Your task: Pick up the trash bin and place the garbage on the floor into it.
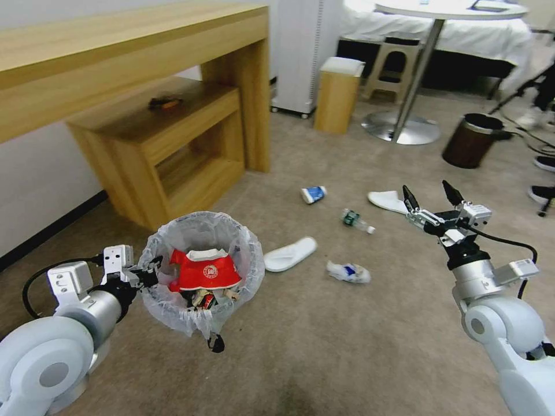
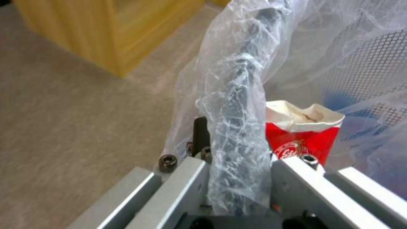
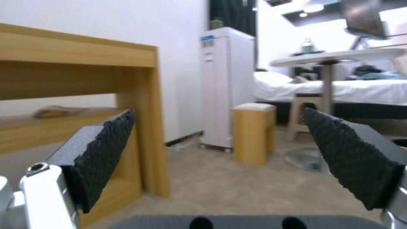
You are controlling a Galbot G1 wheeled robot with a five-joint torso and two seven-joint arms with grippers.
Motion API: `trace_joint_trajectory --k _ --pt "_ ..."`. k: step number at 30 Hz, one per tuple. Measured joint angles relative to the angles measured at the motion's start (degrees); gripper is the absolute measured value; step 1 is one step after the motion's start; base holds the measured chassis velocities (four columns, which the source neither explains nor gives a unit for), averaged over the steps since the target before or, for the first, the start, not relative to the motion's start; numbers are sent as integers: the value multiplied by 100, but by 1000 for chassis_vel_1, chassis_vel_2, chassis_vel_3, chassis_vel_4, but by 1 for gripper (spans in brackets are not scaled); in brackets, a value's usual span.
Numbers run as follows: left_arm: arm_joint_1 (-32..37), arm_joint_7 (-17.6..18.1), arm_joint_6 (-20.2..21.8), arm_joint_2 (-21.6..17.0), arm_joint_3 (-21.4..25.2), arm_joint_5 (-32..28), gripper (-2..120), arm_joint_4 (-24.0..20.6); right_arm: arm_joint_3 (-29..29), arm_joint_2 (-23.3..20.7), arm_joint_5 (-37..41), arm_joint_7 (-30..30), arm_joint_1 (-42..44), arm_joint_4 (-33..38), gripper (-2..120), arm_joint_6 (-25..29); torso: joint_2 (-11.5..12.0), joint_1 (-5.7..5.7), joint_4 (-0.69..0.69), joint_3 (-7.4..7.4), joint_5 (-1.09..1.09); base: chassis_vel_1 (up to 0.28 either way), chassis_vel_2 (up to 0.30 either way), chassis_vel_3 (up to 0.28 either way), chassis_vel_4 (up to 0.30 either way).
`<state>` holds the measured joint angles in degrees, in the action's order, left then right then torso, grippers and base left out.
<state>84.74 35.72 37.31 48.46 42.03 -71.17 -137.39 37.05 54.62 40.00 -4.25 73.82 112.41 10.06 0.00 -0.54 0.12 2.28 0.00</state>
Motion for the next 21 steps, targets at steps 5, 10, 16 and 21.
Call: trace_joint_trajectory --k 5,10,16,21 --pt "-3 6 -44 11 -5 -4 0 0 10 -3 1 15 -1 -28 100 -2 0 0 0 0 0 -45 -56 -55 -50" --pt "1 14 -53 12 0 -4 0 1 -6 -1 -2 14 -12 -29 100 -7 0 0 -5 0 0 0 0 0 0" --pt "9 17 -61 25 14 -4 0 -6 -23 8 0 -12 -25 -19 100 -37 0 0 -2 0 0 0 0 0 0" --pt "10 16 -64 25 21 -7 0 -21 -23 11 1 -32 -18 -17 100 -40 0 0 -2 0 0 0 0 0 0"
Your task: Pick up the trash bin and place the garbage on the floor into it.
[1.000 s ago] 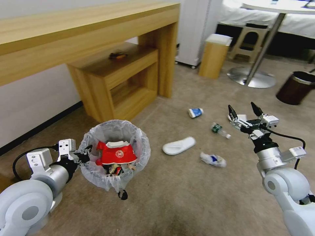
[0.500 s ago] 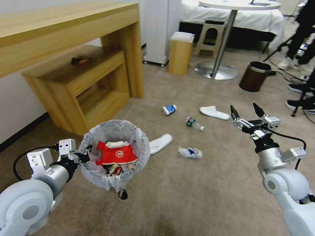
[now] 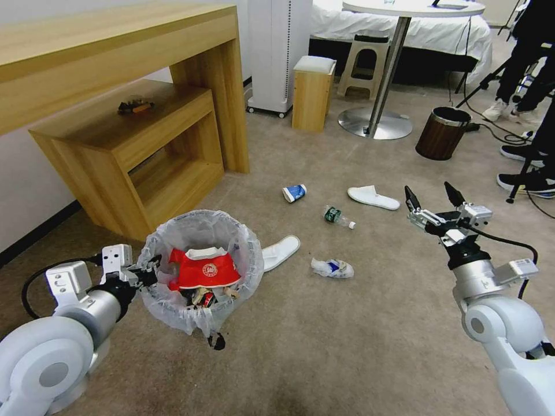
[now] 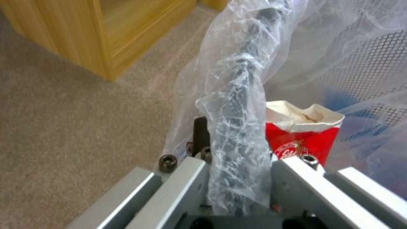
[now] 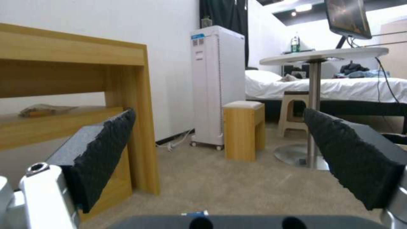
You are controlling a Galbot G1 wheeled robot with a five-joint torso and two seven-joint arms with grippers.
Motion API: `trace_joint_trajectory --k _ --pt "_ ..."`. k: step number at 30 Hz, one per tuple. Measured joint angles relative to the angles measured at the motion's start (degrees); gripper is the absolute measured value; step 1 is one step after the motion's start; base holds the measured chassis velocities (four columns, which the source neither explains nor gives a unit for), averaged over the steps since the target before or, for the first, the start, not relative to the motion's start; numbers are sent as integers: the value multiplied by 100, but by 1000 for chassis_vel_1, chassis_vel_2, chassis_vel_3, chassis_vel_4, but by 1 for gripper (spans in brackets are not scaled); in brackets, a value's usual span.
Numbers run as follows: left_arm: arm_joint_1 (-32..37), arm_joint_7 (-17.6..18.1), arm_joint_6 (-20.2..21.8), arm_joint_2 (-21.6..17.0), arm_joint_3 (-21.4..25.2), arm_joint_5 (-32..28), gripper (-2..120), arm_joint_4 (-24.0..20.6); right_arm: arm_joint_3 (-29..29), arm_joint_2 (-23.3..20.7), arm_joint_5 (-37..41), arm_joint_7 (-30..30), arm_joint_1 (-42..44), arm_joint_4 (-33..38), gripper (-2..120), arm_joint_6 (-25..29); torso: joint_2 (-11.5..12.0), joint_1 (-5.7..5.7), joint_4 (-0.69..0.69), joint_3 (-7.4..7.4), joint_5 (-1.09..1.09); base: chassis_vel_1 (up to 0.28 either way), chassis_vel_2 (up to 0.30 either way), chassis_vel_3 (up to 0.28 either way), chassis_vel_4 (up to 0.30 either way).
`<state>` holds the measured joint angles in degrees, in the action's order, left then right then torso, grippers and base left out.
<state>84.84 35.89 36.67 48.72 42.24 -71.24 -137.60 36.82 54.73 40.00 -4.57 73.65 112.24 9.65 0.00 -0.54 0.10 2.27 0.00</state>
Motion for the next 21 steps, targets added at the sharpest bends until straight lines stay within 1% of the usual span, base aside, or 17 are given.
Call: trace_joint_trajectory --k 9,15,21 --pt "-3 81 -2 -4 76 -104 0 0 0 20 -13 -95 15 -15 100 22 0 0 0 0 0 0 0 0 0" --pt "-51 146 17 -4 189 -269 0 -1 -10 23 -14 -108 -1 -22 100 35 0 0 0 -1 0 -65 58 77 -63" --pt "-79 154 27 -23 240 -330 0 43 -25 27 -24 -126 -13 -48 100 50 0 0 1 0 0 -127 121 123 -115"
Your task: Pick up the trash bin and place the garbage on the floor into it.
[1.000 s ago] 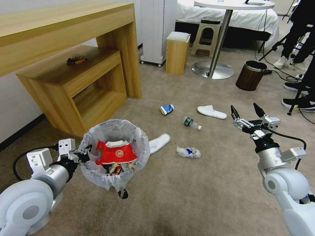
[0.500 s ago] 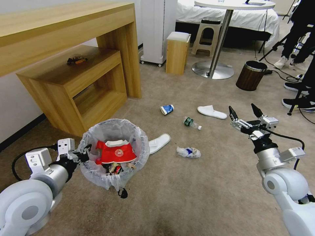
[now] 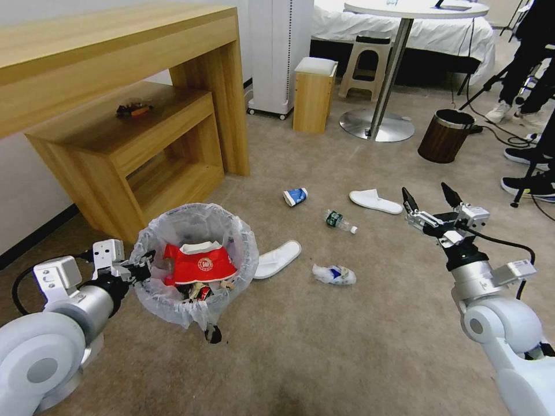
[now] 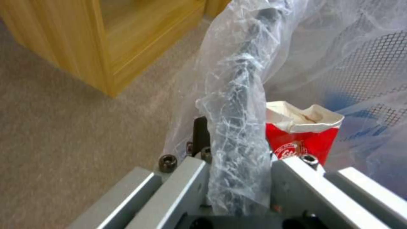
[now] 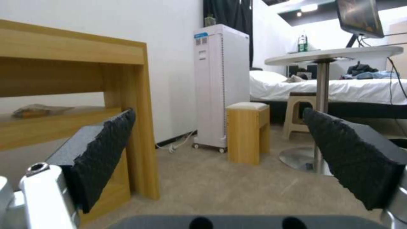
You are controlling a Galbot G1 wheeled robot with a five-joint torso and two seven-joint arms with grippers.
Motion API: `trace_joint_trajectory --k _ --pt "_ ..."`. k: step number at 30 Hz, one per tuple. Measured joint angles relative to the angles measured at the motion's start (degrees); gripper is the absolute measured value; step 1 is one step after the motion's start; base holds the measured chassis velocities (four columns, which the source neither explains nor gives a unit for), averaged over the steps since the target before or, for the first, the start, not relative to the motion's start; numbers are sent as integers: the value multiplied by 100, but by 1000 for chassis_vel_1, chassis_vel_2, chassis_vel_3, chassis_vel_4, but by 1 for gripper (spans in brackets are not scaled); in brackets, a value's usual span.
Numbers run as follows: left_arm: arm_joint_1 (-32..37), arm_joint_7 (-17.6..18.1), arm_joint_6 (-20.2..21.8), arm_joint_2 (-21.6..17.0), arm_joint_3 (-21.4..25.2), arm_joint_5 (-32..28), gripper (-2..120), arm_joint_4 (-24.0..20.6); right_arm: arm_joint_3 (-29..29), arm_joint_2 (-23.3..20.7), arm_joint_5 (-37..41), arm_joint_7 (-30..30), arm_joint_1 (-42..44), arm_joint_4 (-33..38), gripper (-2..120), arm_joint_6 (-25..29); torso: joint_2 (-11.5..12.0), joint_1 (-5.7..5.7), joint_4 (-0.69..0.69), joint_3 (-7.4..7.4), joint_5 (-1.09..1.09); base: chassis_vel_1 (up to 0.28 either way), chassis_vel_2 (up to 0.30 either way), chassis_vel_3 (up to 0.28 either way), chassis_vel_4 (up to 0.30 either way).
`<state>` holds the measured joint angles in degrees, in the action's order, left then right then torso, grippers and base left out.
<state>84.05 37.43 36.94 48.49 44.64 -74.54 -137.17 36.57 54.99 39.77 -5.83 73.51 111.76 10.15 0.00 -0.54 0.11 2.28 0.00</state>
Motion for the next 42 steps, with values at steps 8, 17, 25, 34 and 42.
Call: trace_joint_trajectory --k 8,17,25,34,42 --pt "-12 -8 5 3 -29 -6 0 5 -8 -5 -3 -22 -9 -13 100 32 0 0 0 0 0 -134 133 138 -124" --pt "-2 -23 8 -2 -51 8 0 8 -13 -7 2 -60 -16 -40 100 64 0 0 -1 0 -2 -170 156 151 -143" --pt "26 -35 13 -15 -55 13 0 -9 -24 -7 -1 -74 -23 -53 100 71 0 0 0 -1 0 -158 155 140 -151" --pt "40 -40 14 -2 -57 20 0 -25 -41 -23 10 -66 -11 -50 100 120 0 -1 -2 1 -1 -129 143 142 -140" --pt "49 -49 14 -5 -43 23 0 -53 -60 -29 23 -86 1 -13 100 128 0 0 0 -1 0 -16 17 25 -9"
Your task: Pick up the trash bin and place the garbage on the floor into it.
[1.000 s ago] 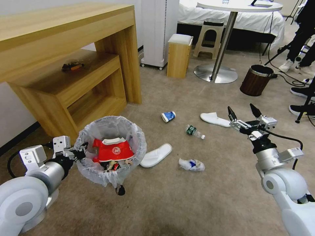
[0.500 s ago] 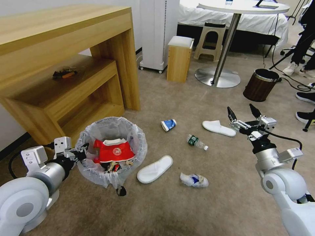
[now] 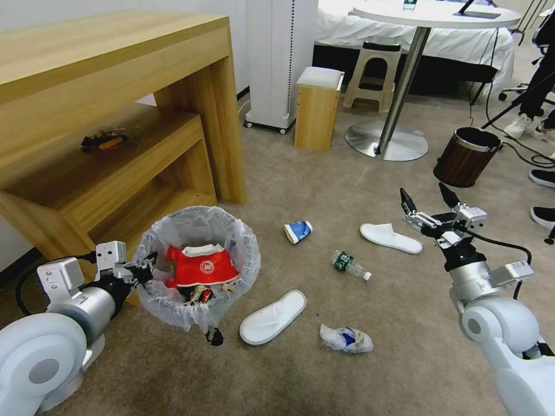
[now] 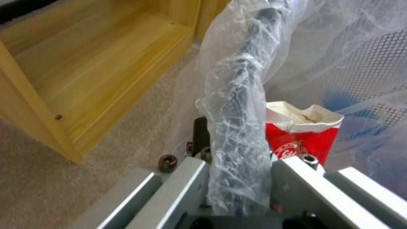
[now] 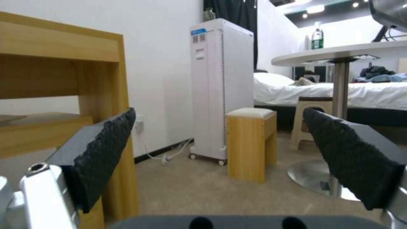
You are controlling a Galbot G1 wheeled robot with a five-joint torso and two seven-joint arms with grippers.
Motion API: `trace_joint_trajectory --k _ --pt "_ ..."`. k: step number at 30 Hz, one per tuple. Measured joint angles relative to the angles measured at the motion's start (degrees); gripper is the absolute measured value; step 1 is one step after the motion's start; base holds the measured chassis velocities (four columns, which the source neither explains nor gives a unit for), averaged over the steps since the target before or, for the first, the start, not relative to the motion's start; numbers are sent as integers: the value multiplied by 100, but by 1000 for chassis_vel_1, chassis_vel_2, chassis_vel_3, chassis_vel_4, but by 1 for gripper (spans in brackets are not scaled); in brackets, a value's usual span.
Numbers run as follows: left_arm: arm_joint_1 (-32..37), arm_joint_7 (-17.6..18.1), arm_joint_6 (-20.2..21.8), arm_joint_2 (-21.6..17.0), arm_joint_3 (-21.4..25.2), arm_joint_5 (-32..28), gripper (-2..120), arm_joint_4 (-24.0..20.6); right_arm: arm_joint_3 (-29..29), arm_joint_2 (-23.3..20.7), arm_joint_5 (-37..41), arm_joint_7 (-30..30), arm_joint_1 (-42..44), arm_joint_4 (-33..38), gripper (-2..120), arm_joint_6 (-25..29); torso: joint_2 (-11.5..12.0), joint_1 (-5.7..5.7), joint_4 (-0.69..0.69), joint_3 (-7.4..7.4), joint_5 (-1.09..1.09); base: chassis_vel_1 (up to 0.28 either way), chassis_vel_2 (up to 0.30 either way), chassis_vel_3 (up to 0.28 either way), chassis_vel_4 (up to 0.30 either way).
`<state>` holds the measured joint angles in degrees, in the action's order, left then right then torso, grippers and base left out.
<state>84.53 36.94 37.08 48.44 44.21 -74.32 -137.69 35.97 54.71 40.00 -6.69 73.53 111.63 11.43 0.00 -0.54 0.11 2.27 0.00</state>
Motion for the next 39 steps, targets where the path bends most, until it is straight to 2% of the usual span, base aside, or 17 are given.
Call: trace_joint_trajectory --k 21,28,31,33,35,37,39 --pt "13 -11 1 30 -3 13 0 -26 63 1 46 -193 23 20 100 32 0 0 0 0 0 0 0 0 0" --pt "29 -17 1 28 8 19 0 -39 -110 -122 -19 -42 78 -17 100 58 0 0 0 0 0 0 0 0 0" --pt "25 -17 1 16 15 19 0 -52 -311 -383 -204 59 144 -69 100 -95 0 0 0 0 -1 0 0 0 0" --pt "24 -17 1 18 15 18 0 -64 -367 -550 -277 -41 171 -63 100 -404 0 0 0 0 -1 0 0 0 0" --pt "24 -16 0 23 17 19 0 -68 -440 -829 -303 -273 215 4 100 -1004 0 0 0 0 1 0 0 0 0" --pt "25 -15 1 24 17 21 0 -68 -465 -890 -313 -339 220 13 100 -1122 0 0 0 1 1 0 0 0 0" --pt "25 -22 1 40 9 48 0 -65 -602 -1105 -546 -834 207 -53 100 -1432 0 0 0 0 1 0 0 0 0"
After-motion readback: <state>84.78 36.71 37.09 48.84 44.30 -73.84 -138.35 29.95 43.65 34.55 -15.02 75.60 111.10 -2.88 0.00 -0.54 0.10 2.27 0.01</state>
